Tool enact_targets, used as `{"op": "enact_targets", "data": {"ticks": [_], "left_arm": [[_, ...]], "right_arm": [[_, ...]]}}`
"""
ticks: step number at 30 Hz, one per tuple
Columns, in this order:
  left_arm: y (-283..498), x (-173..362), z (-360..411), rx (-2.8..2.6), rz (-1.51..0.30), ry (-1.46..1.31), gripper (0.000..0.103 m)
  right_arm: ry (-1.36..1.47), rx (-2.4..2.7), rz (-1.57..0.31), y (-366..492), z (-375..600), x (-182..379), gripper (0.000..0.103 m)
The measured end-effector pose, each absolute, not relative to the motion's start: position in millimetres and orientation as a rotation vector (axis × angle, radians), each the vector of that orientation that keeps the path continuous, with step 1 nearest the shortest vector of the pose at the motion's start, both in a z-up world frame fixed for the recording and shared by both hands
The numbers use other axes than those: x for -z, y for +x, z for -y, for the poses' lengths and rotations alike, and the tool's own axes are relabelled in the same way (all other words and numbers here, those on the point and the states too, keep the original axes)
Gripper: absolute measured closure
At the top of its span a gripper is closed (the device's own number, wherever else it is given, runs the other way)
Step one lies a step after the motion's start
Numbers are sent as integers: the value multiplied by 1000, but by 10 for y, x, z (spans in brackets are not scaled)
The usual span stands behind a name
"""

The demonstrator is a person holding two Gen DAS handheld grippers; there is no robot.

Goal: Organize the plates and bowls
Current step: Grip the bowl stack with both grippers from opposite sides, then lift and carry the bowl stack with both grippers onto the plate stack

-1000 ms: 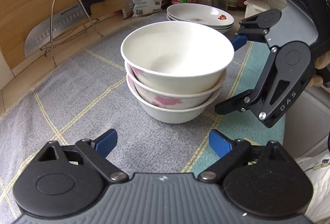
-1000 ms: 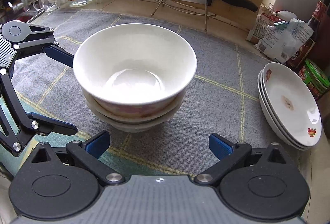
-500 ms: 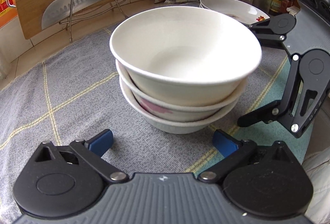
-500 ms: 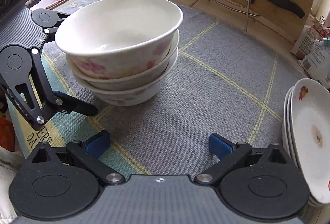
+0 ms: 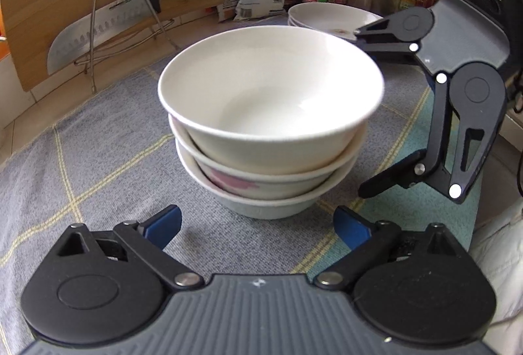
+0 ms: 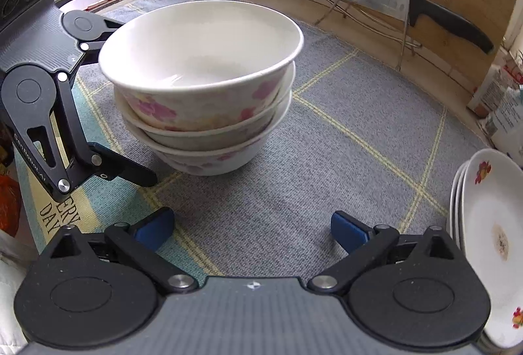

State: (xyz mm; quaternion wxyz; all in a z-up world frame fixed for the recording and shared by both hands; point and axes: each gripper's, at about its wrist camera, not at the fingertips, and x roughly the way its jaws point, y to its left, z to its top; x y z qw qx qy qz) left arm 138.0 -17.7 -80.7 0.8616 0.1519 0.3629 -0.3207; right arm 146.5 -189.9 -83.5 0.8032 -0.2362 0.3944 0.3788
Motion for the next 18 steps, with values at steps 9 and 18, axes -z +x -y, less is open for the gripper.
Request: {"op": "enact_targets", "data": {"ticks": [9, 18], "left_arm": [[1567, 675, 117, 853, -716, 422, 15], [1690, 678, 112, 970, -728, 433, 20]], "right_arm": [[-571, -986, -779, 1657, 1683, 691, 3], [-615, -1060, -806, 1728, 1608, 620, 10]]}}
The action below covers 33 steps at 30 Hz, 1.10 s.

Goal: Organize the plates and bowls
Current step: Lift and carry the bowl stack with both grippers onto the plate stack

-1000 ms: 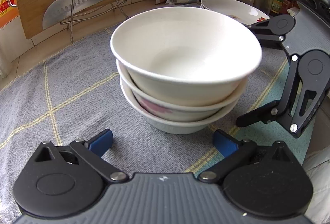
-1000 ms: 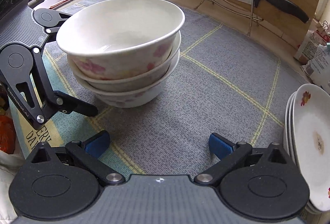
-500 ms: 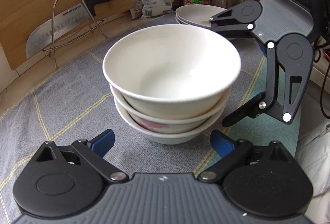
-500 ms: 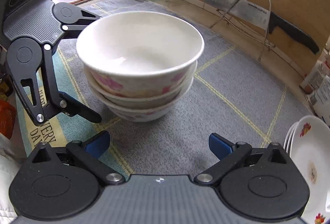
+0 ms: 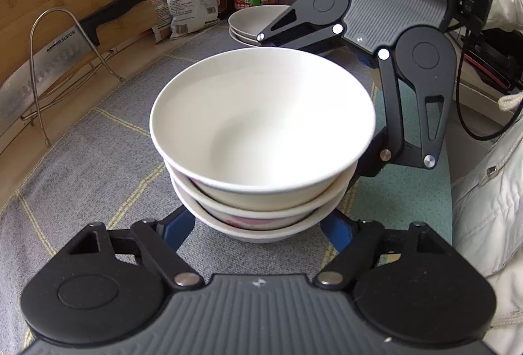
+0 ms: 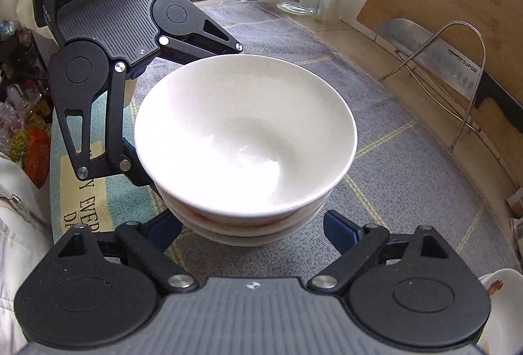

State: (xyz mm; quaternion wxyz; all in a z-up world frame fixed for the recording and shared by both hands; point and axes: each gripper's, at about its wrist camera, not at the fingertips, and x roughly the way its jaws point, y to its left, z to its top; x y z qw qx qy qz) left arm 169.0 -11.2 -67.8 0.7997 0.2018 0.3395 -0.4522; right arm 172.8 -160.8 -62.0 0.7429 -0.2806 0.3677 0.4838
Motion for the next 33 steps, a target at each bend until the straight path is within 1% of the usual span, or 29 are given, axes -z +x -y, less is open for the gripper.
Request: {"op": "enact_targets", "data": {"ticks": [8, 25, 33], "left_arm": [[1796, 705, 133, 1033, -743, 442, 20], [1836, 694, 141, 1057, -766, 441, 21], [1838, 554, 311, 1084, -775, 438, 21]], "right_arm": [[-655, -1095, -821, 1746, 1536, 620, 17], [-634, -1087, -844, 1780, 1504, 611, 18], [-627, -1066, -850, 1709, 1646, 470, 18]]}}
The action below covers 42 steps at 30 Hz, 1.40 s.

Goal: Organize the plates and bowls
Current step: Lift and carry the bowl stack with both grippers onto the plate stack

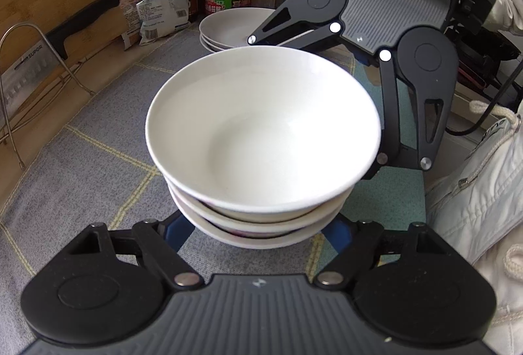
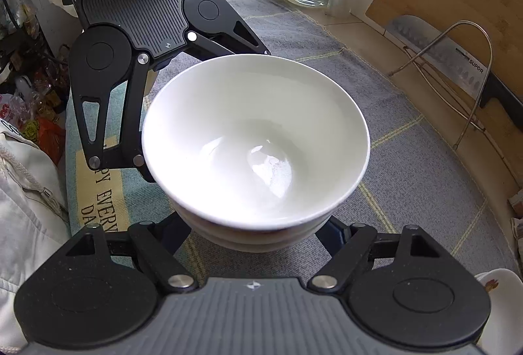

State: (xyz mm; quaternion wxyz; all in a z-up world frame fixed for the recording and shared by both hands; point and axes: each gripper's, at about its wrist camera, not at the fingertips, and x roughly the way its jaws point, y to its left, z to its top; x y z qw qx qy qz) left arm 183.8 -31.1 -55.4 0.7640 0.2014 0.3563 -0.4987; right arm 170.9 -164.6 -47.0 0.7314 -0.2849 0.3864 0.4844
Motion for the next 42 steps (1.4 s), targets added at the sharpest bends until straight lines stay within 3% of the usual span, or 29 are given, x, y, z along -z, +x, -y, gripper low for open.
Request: {"op": "enact_targets", "data": {"ticks": [20, 42], "left_arm": [[2128, 129, 1689, 1167, -654, 523, 21], [2789, 292, 2505, 1187, -623, 580, 21]], "right_arm": [[-633, -920, -805, 1786, 2988, -1, 18], [-633, -831, -818, 2427, 3791, 130, 18]]}}
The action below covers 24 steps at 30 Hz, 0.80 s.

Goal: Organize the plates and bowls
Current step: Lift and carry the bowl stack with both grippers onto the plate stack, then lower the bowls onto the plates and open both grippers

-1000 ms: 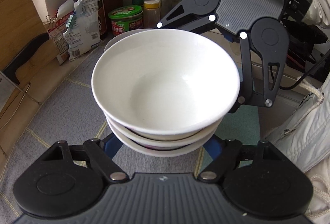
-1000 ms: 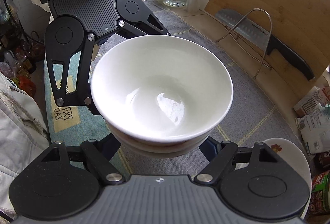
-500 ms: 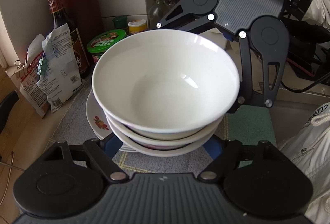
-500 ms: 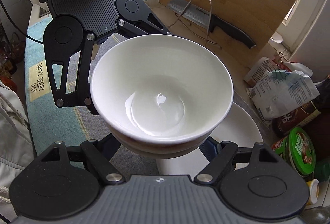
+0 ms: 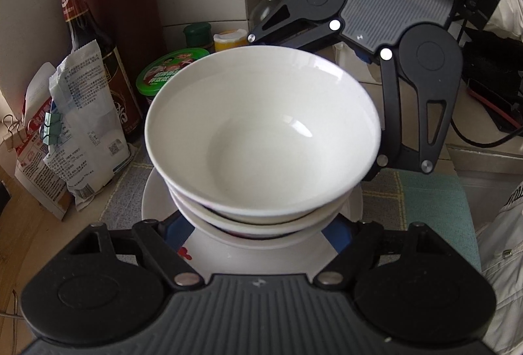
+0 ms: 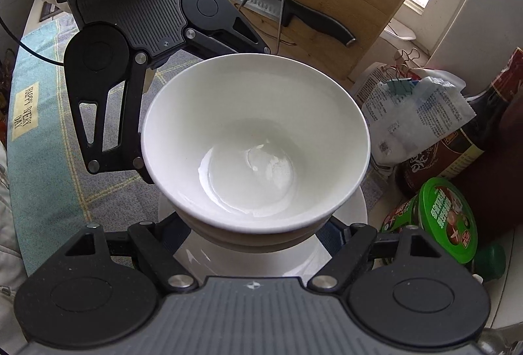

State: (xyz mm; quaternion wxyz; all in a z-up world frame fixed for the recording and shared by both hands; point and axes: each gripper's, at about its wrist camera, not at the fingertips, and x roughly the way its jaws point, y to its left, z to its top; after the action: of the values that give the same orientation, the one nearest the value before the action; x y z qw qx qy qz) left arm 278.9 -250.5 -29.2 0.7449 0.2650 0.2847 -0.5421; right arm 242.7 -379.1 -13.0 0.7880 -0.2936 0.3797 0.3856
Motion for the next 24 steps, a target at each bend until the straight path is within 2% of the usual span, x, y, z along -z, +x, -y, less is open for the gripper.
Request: {"op": "enact_targets", "data": {"ticks": [24], "left_arm": [[2947, 445, 2641, 1188, -657, 578, 21]], "right_arm": [[-626, -821, -863, 2579, 3869, 301, 18]]}}
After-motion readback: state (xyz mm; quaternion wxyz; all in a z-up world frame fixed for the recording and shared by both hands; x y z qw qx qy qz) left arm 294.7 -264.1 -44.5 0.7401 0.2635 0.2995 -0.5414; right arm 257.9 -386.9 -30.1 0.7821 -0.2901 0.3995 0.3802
